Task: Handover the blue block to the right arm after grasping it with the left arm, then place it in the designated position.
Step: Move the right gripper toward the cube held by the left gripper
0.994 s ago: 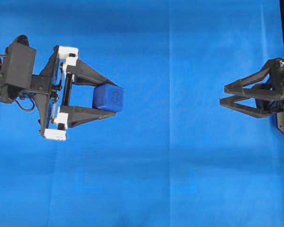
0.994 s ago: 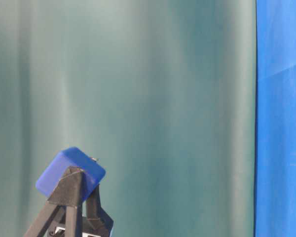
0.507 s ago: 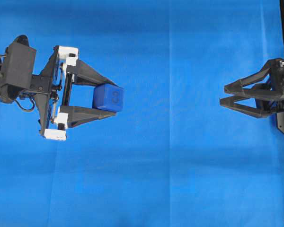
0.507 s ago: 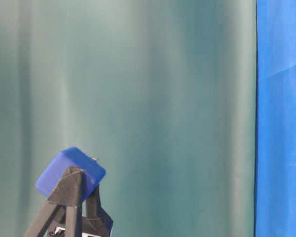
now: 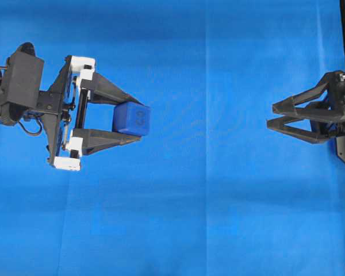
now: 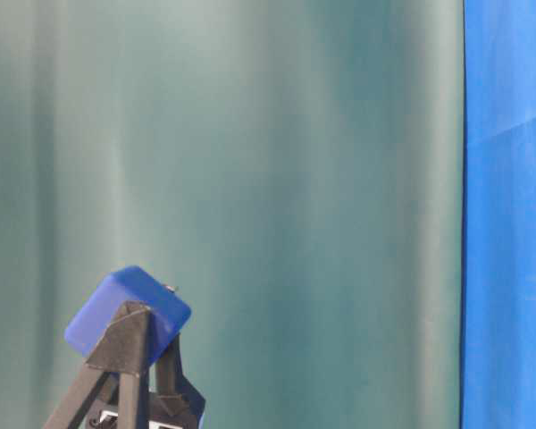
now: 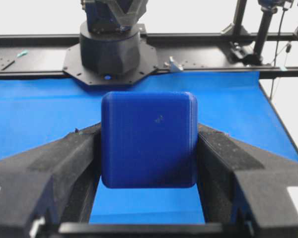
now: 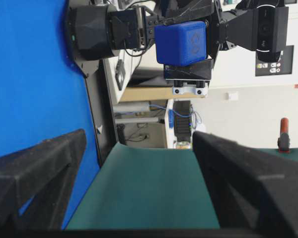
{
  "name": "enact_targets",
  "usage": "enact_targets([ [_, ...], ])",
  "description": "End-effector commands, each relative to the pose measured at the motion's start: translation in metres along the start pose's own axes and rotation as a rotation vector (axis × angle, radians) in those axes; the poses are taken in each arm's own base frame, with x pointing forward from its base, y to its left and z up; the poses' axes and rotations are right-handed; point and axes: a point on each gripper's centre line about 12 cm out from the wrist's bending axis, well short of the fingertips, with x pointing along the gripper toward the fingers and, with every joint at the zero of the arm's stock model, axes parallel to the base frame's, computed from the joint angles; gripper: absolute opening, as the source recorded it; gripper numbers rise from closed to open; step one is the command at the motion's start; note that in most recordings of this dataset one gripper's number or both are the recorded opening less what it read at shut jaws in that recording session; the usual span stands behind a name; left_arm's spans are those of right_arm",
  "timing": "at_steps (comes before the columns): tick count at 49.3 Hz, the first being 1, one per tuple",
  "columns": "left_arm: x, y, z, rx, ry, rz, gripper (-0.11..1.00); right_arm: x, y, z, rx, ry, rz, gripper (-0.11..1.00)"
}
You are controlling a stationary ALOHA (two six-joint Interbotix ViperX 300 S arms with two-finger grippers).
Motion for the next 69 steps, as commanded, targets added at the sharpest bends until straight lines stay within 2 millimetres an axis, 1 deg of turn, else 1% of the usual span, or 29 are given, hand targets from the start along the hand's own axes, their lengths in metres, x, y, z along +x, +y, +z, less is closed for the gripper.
enact_targets([
  [1,-0.001,0.001,0.012,-0.001,-0.04,0.002,0.48,0.002,-0.011,0.004,-0.001,-0.014,-0.024,0.95],
  [16,-0.001,0.001,0.013,-0.004,-0.041,0.003,0.48,0.004,-0.014,0.004,0.001,-0.013,-0.026,0.95],
  [21,-0.001,0.001,0.013,-0.004,-0.041,0.003,0.48,0.011,-0.018,0.004,0.003,-0.011,-0.021,0.95],
  [25,-0.001,0.001,0.013,-0.004,-0.041,0.003,0.48,0.02,-0.021,0.004,0.006,-0.006,-0.009,0.95],
  [33,0.0,0.001,0.012,-0.004,-0.04,0.003,0.48,0.047,-0.028,0.002,0.011,0.002,0.023,0.95],
  [49,0.0,0.001,0.012,-0.006,-0.038,0.002,0.48,0.105,-0.053,-0.002,0.014,0.013,0.037,0.95],
  [69,0.0,0.001,0.012,-0.012,-0.035,0.002,0.48,0.179,-0.065,-0.01,0.017,0.017,0.053,0.95],
])
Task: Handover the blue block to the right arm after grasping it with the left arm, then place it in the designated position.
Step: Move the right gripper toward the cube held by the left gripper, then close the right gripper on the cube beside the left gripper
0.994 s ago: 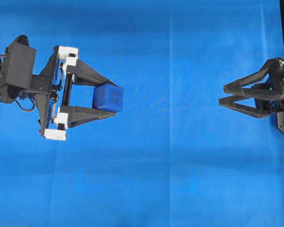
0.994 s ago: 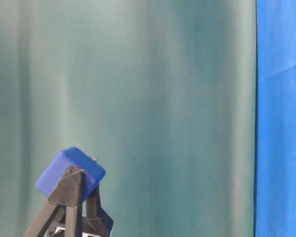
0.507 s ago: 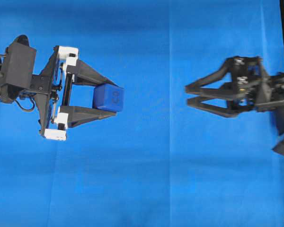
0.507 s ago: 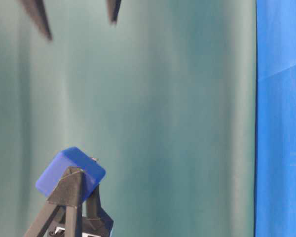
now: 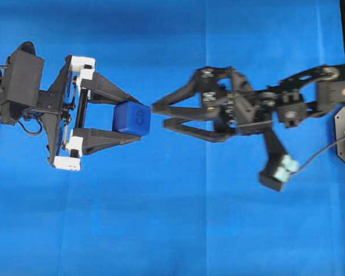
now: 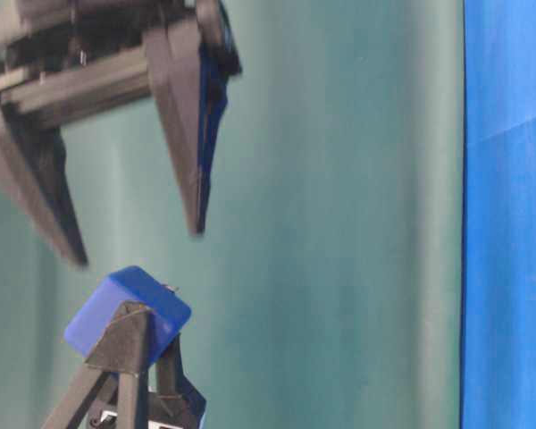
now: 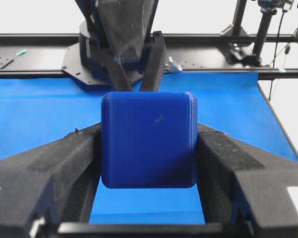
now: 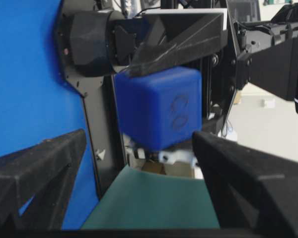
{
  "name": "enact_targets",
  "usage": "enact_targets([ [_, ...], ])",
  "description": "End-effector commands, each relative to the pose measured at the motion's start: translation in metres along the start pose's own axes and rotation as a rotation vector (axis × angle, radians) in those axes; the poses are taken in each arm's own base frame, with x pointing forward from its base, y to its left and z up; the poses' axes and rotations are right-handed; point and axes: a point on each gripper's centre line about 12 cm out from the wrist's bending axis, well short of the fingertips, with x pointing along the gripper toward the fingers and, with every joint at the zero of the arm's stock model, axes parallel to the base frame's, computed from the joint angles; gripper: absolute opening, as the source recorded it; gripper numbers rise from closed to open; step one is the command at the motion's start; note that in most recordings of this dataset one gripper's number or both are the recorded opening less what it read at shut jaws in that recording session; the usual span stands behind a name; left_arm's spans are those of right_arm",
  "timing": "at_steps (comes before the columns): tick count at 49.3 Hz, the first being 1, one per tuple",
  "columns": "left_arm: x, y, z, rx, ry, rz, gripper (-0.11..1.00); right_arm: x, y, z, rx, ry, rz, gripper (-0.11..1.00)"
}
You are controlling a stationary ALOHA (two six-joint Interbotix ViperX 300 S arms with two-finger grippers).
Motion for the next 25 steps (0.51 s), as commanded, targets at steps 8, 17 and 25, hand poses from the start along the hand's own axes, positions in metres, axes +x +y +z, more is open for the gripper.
enact_targets([
  [8,0.0,0.001,0.012,-0.003,-0.037,0.003,0.48,0.027,-0.024,0.003,-0.001,-0.016,-0.046,0.95],
  [17,0.0,0.001,0.012,-0.004,-0.035,0.003,0.48,0.037,-0.028,0.002,-0.001,-0.017,-0.052,0.95],
  [25,0.0,0.001,0.012,-0.003,-0.034,0.003,0.48,0.039,-0.027,0.001,-0.001,-0.012,-0.049,0.95],
])
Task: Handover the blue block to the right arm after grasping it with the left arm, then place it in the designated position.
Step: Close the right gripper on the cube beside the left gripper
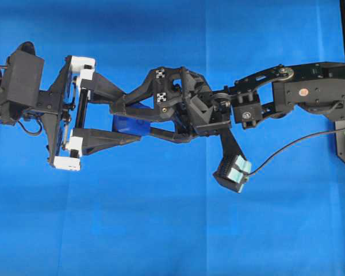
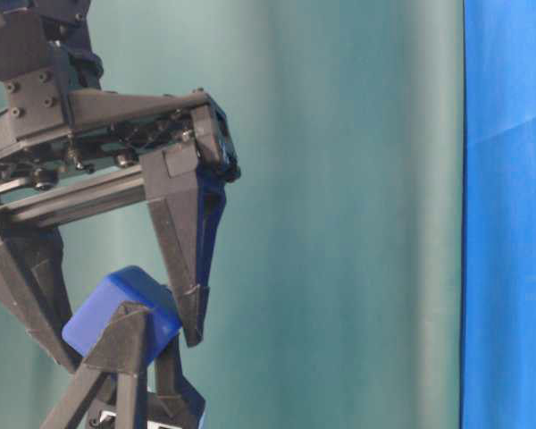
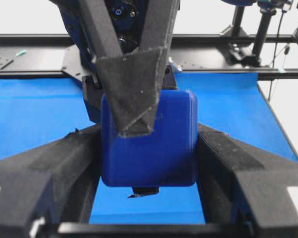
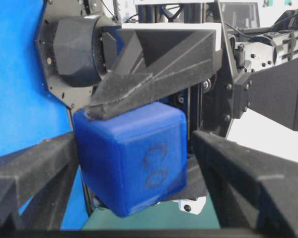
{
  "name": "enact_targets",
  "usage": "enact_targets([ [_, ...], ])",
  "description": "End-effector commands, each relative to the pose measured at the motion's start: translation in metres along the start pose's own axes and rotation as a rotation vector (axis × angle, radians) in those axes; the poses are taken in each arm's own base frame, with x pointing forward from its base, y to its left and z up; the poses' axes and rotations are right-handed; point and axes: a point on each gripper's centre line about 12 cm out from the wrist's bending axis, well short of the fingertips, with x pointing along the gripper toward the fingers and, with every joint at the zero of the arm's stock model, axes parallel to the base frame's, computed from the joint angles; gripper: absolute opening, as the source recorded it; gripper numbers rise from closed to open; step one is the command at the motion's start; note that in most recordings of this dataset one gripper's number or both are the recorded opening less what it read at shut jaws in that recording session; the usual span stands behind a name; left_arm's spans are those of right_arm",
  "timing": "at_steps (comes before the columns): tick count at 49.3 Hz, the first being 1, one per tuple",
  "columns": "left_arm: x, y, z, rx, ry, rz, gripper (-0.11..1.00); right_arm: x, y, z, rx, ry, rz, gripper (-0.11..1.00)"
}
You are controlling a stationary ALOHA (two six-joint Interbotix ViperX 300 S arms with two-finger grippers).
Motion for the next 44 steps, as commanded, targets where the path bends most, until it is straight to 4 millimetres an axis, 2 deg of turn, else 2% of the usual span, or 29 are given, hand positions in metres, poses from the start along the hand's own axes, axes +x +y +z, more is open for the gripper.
enact_targets([
  [1,0.0003,0.0007,0.0115,-0.002,-0.034,0.002,0.48,-0.0022,-0.0159,0.0044,0.0,-0.011,-0.039,0.95],
  [10,0.0003,0.0007,0.0115,-0.002,-0.034,0.002,0.48,-0.0035,-0.0152,0.0048,-0.004,-0.008,-0.036,0.91],
  [13,0.0003,0.0008,0.0115,-0.003,-0.034,0.003,0.48,-0.0042,-0.0127,0.0049,-0.003,0.001,-0.027,0.81],
  [17,0.0,0.0008,0.012,-0.003,-0.035,0.003,0.48,-0.0056,-0.0123,0.0034,0.0,0.016,-0.022,0.59],
  [19,0.0003,0.0007,0.0115,-0.002,-0.034,0.002,0.48,-0.0055,-0.0119,0.0034,0.0,0.02,-0.019,0.51],
  [44,0.0006,0.0012,0.0128,0.0,-0.037,0.004,0.48,-0.0056,-0.0104,-0.0003,0.017,0.051,-0.007,0.52],
])
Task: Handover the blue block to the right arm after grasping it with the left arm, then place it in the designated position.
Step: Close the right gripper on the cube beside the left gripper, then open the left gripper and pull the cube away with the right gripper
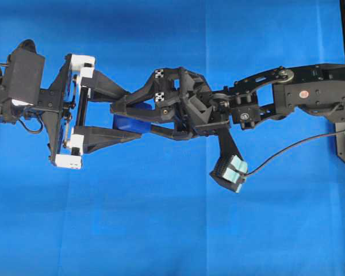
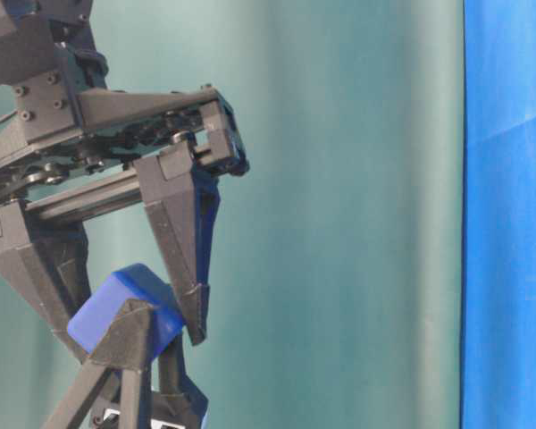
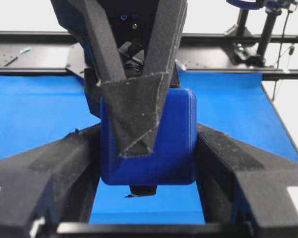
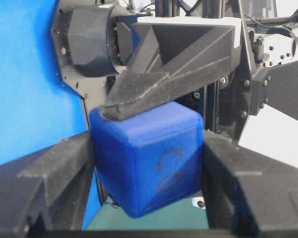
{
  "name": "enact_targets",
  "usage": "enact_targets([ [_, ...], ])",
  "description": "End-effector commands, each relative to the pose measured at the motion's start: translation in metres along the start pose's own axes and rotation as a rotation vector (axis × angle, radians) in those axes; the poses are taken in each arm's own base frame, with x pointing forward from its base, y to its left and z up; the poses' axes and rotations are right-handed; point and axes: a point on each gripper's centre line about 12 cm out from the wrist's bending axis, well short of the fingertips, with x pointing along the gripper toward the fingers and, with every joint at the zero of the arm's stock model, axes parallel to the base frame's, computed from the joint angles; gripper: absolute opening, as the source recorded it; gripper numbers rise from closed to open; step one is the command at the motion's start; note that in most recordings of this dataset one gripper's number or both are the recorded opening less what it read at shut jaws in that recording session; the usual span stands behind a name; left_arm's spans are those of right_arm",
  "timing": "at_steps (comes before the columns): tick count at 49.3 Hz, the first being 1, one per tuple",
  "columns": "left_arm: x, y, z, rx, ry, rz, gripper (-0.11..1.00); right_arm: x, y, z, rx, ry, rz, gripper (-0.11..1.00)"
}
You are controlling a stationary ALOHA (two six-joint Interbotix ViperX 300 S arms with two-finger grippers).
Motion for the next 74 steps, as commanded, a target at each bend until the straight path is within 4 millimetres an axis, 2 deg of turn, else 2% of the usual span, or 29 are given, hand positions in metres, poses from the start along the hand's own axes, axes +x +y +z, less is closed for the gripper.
enact_targets([
  [1,0.0,-0.001,0.013,0.007,-0.037,-0.004,0.48,-0.007,-0.015,0.004,0.006,-0.007,-0.037,0.52],
  [12,0.0,-0.001,0.014,0.006,-0.046,-0.005,0.51,-0.006,-0.014,0.003,0.014,-0.004,-0.034,0.52],
  [18,0.0,-0.002,0.015,0.005,-0.049,-0.006,0.82,-0.006,-0.014,0.003,0.038,-0.004,-0.034,0.52],
  [22,0.0,-0.002,0.016,0.006,-0.055,-0.007,0.93,-0.006,-0.013,0.003,0.055,0.0,-0.032,0.52],
  [35,-0.001,-0.002,0.017,0.006,-0.063,-0.006,0.93,-0.008,-0.013,0.001,0.066,0.013,-0.027,0.52],
  [41,-0.003,-0.001,0.018,0.005,-0.066,-0.005,0.93,-0.016,-0.011,0.003,0.065,0.009,-0.028,0.52],
  [68,-0.006,-0.001,0.016,0.006,-0.063,-0.005,0.93,-0.097,0.002,0.008,0.07,0.013,-0.052,0.52],
  [74,-0.006,-0.002,0.015,0.006,-0.06,-0.007,0.93,-0.108,0.004,0.009,0.09,0.025,-0.056,0.52],
])
